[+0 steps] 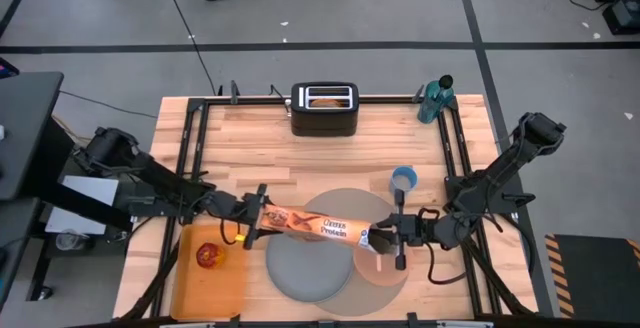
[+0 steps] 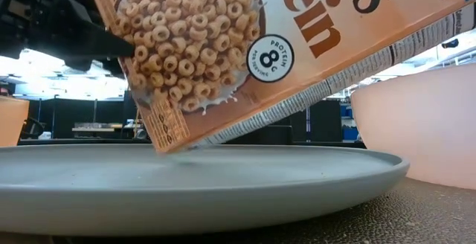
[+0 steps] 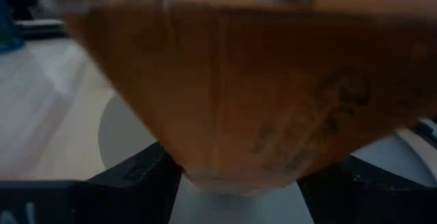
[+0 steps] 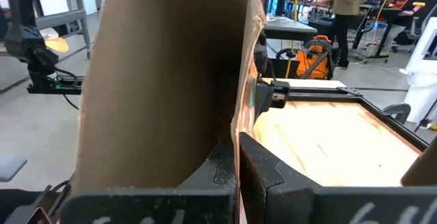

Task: Arrange a breakfast setting
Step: Pour the cereal from the cereal box into the orange bowl

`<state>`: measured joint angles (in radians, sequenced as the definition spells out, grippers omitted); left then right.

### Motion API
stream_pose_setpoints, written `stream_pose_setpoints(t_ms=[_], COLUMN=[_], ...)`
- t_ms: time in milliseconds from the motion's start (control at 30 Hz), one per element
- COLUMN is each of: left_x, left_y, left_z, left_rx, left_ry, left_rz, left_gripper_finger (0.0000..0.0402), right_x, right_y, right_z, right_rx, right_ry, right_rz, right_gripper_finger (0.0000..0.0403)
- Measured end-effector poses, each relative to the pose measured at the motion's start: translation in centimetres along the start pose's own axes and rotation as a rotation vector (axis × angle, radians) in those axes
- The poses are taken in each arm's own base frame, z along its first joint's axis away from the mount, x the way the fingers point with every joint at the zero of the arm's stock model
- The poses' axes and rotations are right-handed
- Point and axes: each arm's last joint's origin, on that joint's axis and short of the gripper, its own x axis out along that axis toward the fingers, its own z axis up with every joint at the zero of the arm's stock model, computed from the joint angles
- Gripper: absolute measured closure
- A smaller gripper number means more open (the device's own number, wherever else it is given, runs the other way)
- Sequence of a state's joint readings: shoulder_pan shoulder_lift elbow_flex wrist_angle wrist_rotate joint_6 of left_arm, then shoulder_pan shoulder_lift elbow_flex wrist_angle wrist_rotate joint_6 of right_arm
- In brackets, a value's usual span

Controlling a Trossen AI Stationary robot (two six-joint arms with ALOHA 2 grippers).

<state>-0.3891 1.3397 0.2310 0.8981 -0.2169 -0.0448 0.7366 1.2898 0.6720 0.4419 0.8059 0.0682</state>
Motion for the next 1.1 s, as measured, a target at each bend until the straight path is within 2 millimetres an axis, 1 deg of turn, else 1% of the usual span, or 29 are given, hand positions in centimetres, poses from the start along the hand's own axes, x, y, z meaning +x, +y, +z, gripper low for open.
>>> stream_pose_setpoints(t_ms=[267,367,533,700,867,1100], left_x=[-0.9,-0.9,-0.4,0.0,0.5,0.8], left_y=[0.1,0.1,0.1,0.0,0.2,0.3], left_z=[1.5,2.1,2.9,3.8,4.7,5.4], left_rx=[-0.033,-0.035,-0.004,0.024,0.037,0.036], left_ry=[-0.050,-0.049,-0.019,-0.028,-0.009,-0.005], left_rz=[-0.001,0.002,0.035,0.045,0.038,0.012], left_gripper_finger=[0.0159,0.0161,0.0162,0.0162,0.0162,0.0162], right_x=[-1.2,-1.4,-1.5,-1.9,-2.5,-3.0], right_y=[0.8,1.0,1.1,1.3,1.8,2.2], right_z=[0.1,0.0,-1.0,-2.1,-2.2,-2.2], right_rx=[0.006,0.024,0.032,0.049,0.053,0.070], right_ry=[-0.013,-0.006,0.061,0.141,0.138,0.126], right_rz=[-0.015,-0.023,-0.013,-0.001,0.028,0.009], right_gripper_finger=[0.0393,0.0393,0.0385,0.0377,0.0377,0.0378])
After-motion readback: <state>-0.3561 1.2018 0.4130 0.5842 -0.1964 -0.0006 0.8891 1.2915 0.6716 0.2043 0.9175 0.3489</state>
